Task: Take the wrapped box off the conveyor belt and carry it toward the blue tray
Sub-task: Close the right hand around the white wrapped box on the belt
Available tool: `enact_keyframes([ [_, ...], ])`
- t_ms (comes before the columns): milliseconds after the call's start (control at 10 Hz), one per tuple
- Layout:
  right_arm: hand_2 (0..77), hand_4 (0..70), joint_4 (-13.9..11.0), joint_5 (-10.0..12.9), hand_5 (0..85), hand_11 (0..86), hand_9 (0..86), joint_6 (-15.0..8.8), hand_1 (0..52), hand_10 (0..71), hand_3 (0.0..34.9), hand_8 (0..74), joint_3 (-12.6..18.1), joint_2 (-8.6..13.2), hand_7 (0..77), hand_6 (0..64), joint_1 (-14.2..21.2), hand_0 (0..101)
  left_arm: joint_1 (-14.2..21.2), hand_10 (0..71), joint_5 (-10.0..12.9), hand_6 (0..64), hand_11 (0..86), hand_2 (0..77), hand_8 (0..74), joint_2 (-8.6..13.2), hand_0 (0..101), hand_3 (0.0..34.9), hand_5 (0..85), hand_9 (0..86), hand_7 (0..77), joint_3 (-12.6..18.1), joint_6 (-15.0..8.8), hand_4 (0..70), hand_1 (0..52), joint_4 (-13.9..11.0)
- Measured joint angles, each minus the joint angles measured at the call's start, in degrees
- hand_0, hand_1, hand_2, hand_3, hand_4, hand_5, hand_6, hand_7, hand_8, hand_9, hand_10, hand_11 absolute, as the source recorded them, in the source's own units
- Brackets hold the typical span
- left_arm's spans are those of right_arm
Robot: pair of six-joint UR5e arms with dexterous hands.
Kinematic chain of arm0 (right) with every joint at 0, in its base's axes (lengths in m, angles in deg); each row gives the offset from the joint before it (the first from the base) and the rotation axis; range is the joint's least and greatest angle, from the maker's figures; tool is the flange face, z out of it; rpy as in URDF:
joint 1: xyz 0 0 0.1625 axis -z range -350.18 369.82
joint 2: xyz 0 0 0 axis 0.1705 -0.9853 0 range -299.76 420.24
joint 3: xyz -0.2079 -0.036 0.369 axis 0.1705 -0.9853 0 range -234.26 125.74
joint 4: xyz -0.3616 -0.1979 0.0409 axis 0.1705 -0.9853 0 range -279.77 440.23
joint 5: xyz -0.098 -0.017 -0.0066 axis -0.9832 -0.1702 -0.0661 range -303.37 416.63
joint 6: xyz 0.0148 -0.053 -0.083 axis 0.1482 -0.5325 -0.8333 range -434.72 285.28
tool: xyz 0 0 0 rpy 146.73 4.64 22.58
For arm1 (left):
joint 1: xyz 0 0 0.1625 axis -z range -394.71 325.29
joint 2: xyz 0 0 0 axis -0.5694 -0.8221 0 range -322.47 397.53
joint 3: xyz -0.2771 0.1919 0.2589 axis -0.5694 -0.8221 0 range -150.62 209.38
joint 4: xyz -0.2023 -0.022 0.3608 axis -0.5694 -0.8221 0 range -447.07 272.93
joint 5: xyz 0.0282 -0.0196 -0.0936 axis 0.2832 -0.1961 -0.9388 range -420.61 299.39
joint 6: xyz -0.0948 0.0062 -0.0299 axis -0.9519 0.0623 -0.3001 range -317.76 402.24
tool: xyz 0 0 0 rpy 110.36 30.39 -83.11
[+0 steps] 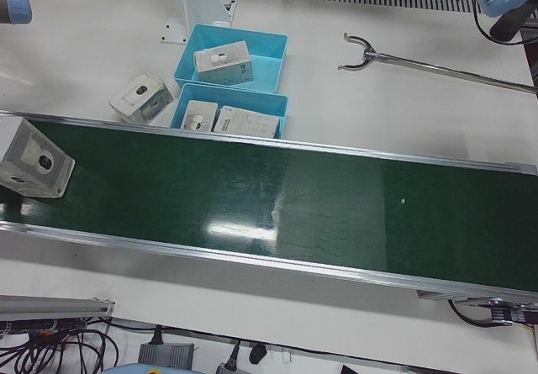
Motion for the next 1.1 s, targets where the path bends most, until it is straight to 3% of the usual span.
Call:
enact_keyframes([
  [300, 14.2, 1.1, 0.00, 0.65, 13.6, 1.1, 1.6, -0.08, 10.4, 0.0, 11.2, 0.5, -0.04, 0.00, 3.3, 0.0, 0.68, 42, 0.00, 0.0, 0.00, 0.0, 0.0, 0.5, 0.0, 0.00, 0, 0.0, 1.1, 0.0, 0.0, 0.00, 0.00, 0.0, 0.0, 0.00],
  [400, 12.5, 0.0, 0.00, 0.96, 12.0, 1.1, 1.6, -0.09, 10.4, 0.0, 18.1, 2.2, -0.04, 0.00, 3.3, 0.0, 0.94, 42, 0.00, 0.0, 0.00, 0.0, 0.0, 0.5, 0.0, 0.00, 0, 0.0, 1.1, 0.0, 0.0, 0.00, 0.00, 0.0, 0.0, 0.00],
  [500, 13.6, 0.0, 0.00, 1.16, 12.0, 1.1, 1.6, -0.12, 10.4, 0.0, 19.6, 0.5, -0.09, 0.04, 2.7, 0.0, 1.12, 42, 0.00, 0.5, 0.00, 0.0, 0.0, 0.5, 0.0, 0.00, 0, 0.0, 1.1, 0.0, 0.0, 0.00, 0.00, 0.0, 0.0, 0.00],
  [600, 14.7, 0.0, 0.00, 1.36, 12.0, 1.1, 1.6, -0.10, 9.8, 0.0, 20.0, 0.5, -0.33, 0.26, 2.7, 0.0, 1.25, 41, 0.00, 0.5, 0.00, 0.0, 0.0, 0.5, 0.0, 0.00, 0, 0.0, 1.1, 0.0, 0.0, 0.00, 0.00, 0.0, 0.0, 0.00],
  [800, 14.7, 0.0, 0.00, 1.60, 12.0, 1.1, 1.1, -0.06, 10.4, 0.0, 15.8, 0.5, -0.90, 0.75, 2.7, 0.0, 1.42, 42, 0.00, 0.5, 0.00, 0.0, 0.0, 1.1, 0.0, 0.00, 0, 0.0, 1.1, 0.0, 0.0, 0.00, 0.00, 0.0, 0.0, 0.00],
  [1100, 14.2, 0.0, 0.00, 1.67, 12.0, 1.1, 1.6, -0.07, 11.5, 0.0, 15.6, 0.5, -1.57, 1.25, 1.6, 0.0, 1.71, 42, 0.00, 0.5, 0.00, 0.0, 0.0, 0.5, 0.0, 0.00, 0, 0.0, 1.1, 0.0, 0.0, 0.00, 0.00, 0.0, 0.0, 0.00],
])
